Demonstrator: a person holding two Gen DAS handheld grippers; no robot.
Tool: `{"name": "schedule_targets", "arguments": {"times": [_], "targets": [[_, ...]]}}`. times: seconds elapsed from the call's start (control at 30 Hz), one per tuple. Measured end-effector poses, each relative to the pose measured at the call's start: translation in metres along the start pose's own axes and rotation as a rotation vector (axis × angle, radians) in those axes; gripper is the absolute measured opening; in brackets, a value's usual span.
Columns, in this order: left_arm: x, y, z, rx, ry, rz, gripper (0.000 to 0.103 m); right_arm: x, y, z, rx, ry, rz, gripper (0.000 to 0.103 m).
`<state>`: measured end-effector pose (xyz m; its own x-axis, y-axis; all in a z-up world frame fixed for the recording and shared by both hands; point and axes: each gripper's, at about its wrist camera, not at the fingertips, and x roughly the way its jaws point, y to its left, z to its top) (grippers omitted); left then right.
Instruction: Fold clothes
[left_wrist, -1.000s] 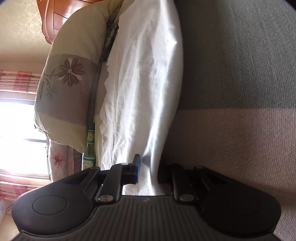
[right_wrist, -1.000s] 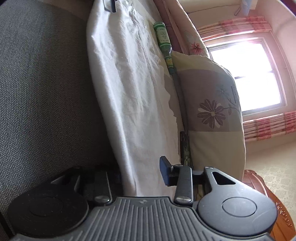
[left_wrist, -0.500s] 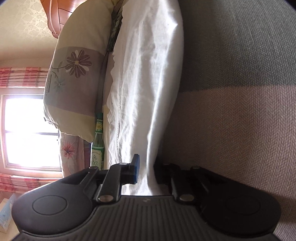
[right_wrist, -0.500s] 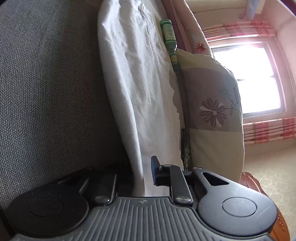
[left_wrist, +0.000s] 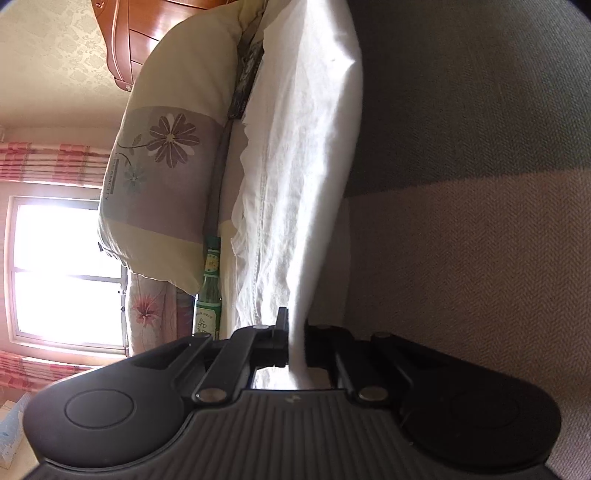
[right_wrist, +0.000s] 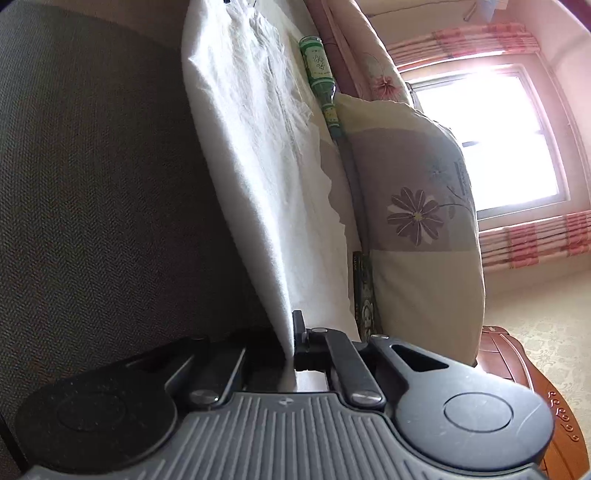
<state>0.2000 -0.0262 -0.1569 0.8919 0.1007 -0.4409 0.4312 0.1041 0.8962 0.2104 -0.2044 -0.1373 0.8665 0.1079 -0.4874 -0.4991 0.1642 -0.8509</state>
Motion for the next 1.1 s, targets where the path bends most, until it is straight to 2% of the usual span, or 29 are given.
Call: {"name": "schedule_targets", "arguments": {"times": [0.23, 0.4, 0.67, 0.9, 1.1], "targets": [[-0.037, -0.009, -0.011, 0.042, -0.031, -0.013, 0.000, -0.043, 0.008, -0.002, -0.010, -0.005, 0.055, 0.005], [-0.087, -0.029, -0.018, 0.094, -0.053, -0.054, 0.000, -0.094, 0.024, -0.006, -0.009, 0.002, 0.119, 0.005], [-0.153, -0.056, -0.023, 0.106, -0.066, -0.103, 0.000, -0.165, 0.053, -0.014, -0.005, 0.013, 0.203, 0.005], [-0.187, -0.072, -0.025, 0.093, -0.059, -0.131, 0.000, -0.195, 0.070, -0.017, 0.053, 0.035, 0.253, 0.005], [-0.203, -0.087, -0.028, 0.081, -0.048, -0.136, 0.000, -0.198, 0.082, -0.020, 0.094, 0.055, 0.276, 0.006]]}}
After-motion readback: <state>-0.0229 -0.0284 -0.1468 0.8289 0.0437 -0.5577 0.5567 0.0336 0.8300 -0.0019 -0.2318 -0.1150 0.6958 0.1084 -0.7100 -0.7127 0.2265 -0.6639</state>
